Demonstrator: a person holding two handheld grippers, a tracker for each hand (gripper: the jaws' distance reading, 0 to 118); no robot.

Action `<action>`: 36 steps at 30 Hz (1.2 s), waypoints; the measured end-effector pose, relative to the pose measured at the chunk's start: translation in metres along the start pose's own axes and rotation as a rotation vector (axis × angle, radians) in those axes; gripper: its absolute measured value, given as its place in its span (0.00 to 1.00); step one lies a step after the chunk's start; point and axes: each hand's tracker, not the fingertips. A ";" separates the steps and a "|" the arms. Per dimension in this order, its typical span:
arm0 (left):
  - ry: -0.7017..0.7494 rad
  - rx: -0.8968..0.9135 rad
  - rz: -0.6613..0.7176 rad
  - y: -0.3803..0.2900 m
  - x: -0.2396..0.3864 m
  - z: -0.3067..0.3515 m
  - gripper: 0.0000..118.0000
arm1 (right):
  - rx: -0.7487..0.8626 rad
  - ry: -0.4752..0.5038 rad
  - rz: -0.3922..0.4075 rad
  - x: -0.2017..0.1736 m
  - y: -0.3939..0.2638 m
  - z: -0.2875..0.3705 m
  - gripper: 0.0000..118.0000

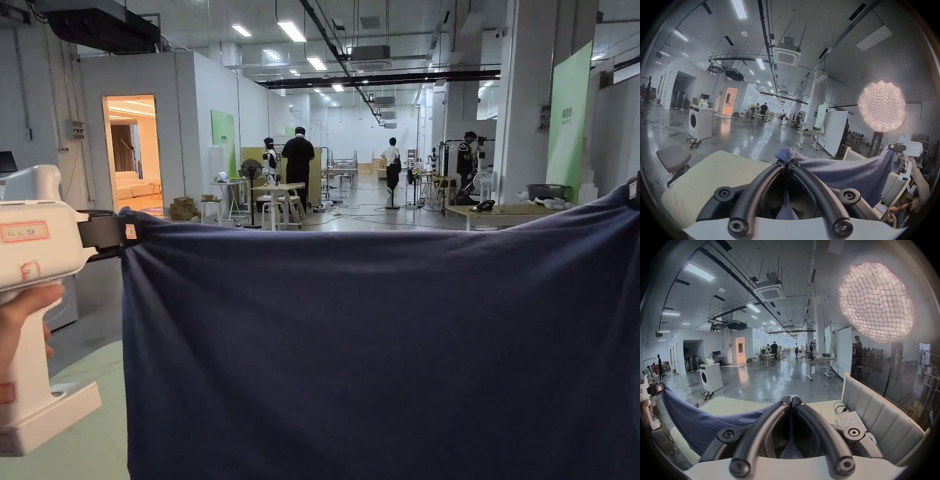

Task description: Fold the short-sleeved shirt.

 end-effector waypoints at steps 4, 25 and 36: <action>0.001 -0.014 -0.011 -0.006 -0.001 -0.029 0.03 | -0.005 -0.021 0.018 0.001 -0.003 -0.014 0.01; 0.056 -0.047 0.000 -0.013 -0.022 -0.193 0.03 | -0.012 -0.070 0.059 0.005 0.003 -0.017 0.01; 0.086 -0.015 0.030 -0.029 -0.023 -0.262 0.03 | 0.016 -0.127 0.089 0.004 0.012 -0.012 0.01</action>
